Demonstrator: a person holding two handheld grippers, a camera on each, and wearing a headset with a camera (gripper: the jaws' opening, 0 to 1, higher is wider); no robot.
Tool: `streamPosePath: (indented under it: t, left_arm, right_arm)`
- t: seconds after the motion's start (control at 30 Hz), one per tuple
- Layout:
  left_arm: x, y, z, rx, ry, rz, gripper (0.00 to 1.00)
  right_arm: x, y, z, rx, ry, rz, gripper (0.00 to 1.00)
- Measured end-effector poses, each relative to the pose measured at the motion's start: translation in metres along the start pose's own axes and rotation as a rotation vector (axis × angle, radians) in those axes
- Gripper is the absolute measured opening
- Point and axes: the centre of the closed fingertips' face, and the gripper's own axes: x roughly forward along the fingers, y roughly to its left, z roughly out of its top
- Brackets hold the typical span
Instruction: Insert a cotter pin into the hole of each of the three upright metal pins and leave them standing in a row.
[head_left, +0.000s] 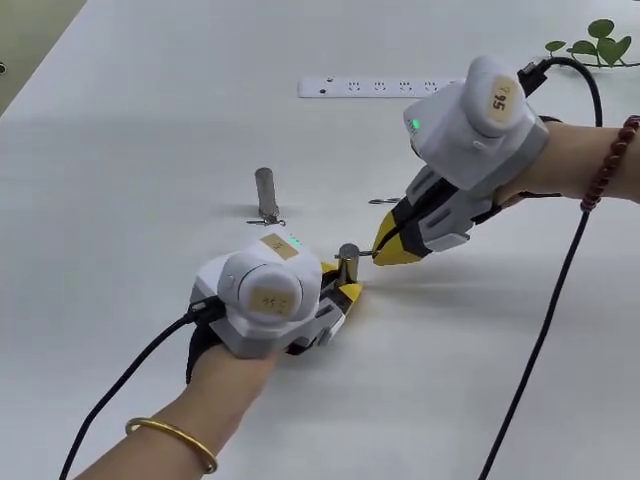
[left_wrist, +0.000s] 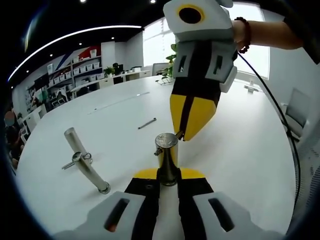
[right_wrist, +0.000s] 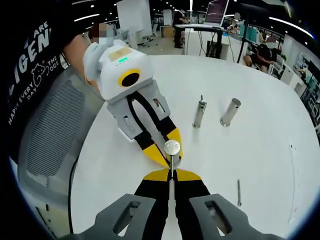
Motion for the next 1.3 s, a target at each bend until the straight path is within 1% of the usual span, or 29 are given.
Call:
streamPosePath:
  t: [0.43, 0.63, 0.73, 0.83, 0.87, 0.93, 1.0, 1.07, 1.17, 1.3]
  left_arm:
    - [-0.001, 0.001, 0.000, -0.003, -0.007, 0.017, 0.10]
    - [-0.001, 0.001, 0.000, -0.003, -0.007, 0.016, 0.10]
    - [-0.001, 0.000, 0.000, -0.002, -0.006, 0.015, 0.10]
    - [-0.001, 0.000, 0.000, -0.001, -0.006, 0.017, 0.10]
    - [-0.001, 0.000, 0.000, -0.002, -0.005, 0.017, 0.10]
    - [-0.001, 0.000, 0.000, -0.002, -0.005, 0.018, 0.10]
    - [-0.001, 0.000, 0.000, -0.002, -0.005, 0.018, 0.10]
    - [0.000, 0.000, 0.000, -0.001, -0.004, 0.018, 0.10]
    - [-0.001, 0.000, 0.000, -0.002, -0.005, 0.019, 0.10]
    - [0.000, 0.000, 0.000, -0.004, -0.006, 0.018, 0.10]
  right_arm:
    - [0.004, 0.000, 0.006, 0.006, -0.004, 0.002, 0.00]
    - [0.006, 0.000, 0.009, 0.023, -0.013, 0.002, 0.00]
    - [0.007, 0.000, 0.010, 0.050, -0.013, -0.002, 0.00]
    - [0.007, -0.001, 0.007, 0.083, -0.010, -0.011, 0.00]
    - [0.008, -0.005, 0.006, 0.102, -0.016, -0.014, 0.00]
    - [0.008, -0.006, 0.004, 0.116, -0.017, -0.019, 0.00]
    - [0.010, -0.006, 0.000, 0.117, -0.011, -0.030, 0.03]
    - [0.009, -0.005, 0.000, 0.127, -0.019, -0.035, 0.05]
    - [0.006, -0.002, 0.001, 0.134, -0.033, -0.041, 0.04]
    - [0.003, 0.000, 0.002, 0.130, -0.034, -0.049, 0.02]
